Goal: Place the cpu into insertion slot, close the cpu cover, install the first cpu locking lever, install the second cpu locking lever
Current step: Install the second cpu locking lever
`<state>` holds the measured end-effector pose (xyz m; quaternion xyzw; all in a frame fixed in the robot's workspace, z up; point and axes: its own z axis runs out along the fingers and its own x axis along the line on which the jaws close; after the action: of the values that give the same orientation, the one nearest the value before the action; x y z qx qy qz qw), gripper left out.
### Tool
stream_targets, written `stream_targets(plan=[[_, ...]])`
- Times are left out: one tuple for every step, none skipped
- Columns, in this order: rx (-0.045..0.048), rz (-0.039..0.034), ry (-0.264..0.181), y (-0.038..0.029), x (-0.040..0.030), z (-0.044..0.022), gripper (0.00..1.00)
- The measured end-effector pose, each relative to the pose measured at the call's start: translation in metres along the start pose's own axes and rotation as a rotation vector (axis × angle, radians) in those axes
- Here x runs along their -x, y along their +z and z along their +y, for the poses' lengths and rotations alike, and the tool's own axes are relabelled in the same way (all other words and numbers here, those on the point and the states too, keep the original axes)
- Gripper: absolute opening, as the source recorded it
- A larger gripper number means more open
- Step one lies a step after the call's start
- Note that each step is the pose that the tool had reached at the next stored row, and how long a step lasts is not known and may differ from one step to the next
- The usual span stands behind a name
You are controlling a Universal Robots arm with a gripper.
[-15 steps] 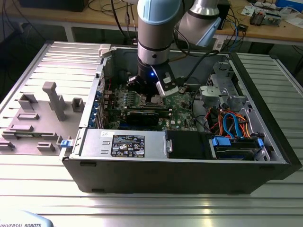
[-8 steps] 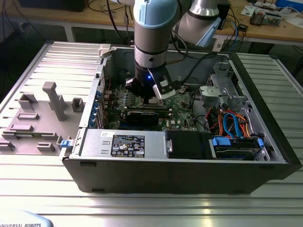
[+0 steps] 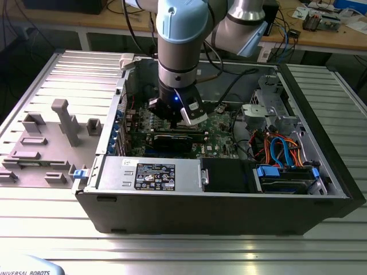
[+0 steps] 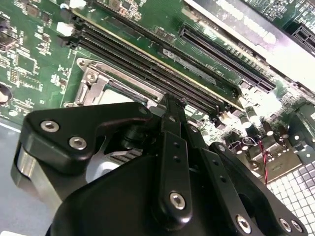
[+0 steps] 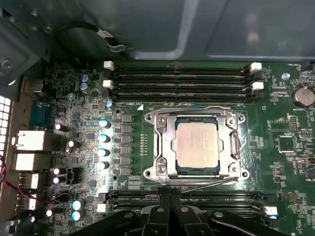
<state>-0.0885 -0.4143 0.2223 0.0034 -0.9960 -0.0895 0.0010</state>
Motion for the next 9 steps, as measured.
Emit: stream_targets(plan=[[0.0034,0.0004,0.0,0.0009,-0.0004,-0.0015,0.11],[0.0114,0.0005,0.001,0.0011,-0.0005,-0.004,0.11],[0.0198,0.0005,0.001,0.0013,-0.0006,-0.0062,0.11],[0.0369,0.0004,0.001,0.0012,-0.0008,-0.0082,0.11],[0.0494,0.0003,0.001,0.0015,-0.0008,-0.0092,0.11],[0.0538,0.0002,0.001,0.0015,-0.0008,-0.0097,0.11],[0.0587,0.0002,0.001,0.0014,-0.0008,-0.0107,0.11],[0.068,0.0002,0.001,0.0011,-0.0008,-0.0136,0.11],[0.0759,0.0001,0.001,0.0007,-0.0009,-0.0166,0.11]])
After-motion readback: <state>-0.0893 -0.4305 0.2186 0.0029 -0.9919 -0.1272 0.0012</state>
